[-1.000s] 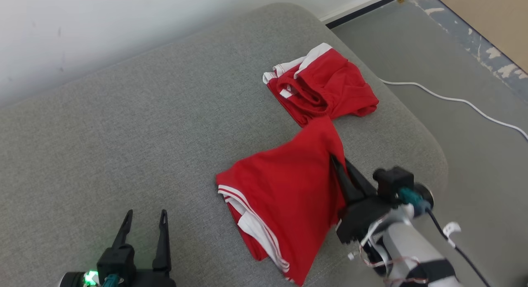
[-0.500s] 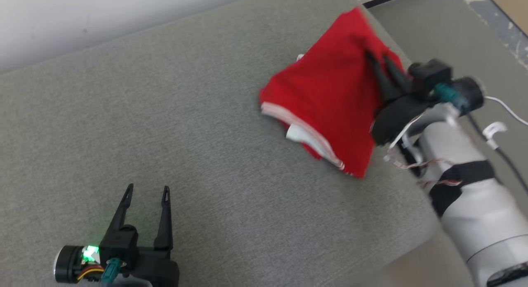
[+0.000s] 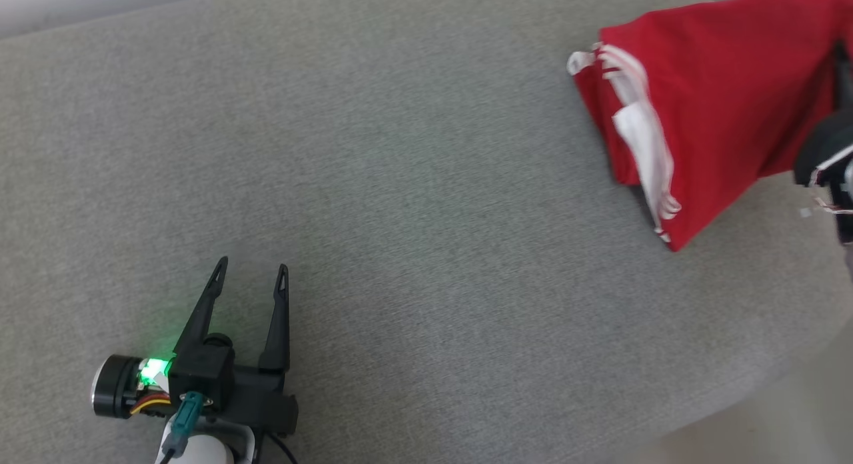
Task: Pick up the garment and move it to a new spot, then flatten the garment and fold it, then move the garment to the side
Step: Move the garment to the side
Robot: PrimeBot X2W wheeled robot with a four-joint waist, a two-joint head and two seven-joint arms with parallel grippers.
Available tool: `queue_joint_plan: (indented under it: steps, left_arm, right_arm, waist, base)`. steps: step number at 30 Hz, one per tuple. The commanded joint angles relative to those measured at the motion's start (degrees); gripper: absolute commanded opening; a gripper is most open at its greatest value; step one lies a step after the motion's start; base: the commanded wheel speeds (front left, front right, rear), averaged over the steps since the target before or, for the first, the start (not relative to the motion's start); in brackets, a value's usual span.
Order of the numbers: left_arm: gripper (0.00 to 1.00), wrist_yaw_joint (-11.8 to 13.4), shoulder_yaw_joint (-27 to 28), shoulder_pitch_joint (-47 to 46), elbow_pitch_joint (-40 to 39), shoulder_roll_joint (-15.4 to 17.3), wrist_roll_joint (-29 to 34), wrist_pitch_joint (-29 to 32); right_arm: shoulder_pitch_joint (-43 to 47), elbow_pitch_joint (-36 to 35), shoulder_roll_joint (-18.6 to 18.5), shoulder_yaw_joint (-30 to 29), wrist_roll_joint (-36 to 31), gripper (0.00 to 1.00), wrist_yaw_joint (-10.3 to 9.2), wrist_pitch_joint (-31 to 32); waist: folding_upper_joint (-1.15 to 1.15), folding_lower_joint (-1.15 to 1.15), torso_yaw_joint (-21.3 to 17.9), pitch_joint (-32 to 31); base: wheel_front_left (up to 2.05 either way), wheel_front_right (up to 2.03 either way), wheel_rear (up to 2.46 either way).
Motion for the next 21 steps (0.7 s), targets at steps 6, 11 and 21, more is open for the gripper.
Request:
queue_joint_plan:
  steps: [6,11,21]
  left_arm:
    - [1.0,0.9,-0.2,-0.7,0.3,1.5,0.1,-0.1]
    - [1.0,1.5,-0.4,-0.9,0.3,2.0,-0.2,-0.1]
    - [1.0,2.2,-0.7,-0.6,0.4,1.5,-1.6,-0.1]
  right_arm:
    - [1.3,0.3,-2.1,-11.1,-7.7,0.0,-0.19,0.0]
    - [2.8,-2.3,-1.4,-20.0,-14.5,1.0,-0.19,0.0]
    - [4.8,-11.4,7.5,-21.2,-17.9,1.0,-0.19,0.0]
  waist:
    - [-0.01,-0.01,2.8,2.3]
    - [-0.01,-0.01,3.1,2.6]
    - [-0.01,-0.01,2.9,0.3]
  base:
    - [0.0,0.0,0.0]
    - [0.0,0.0,0.0]
    - [0.0,0.0,0.0]
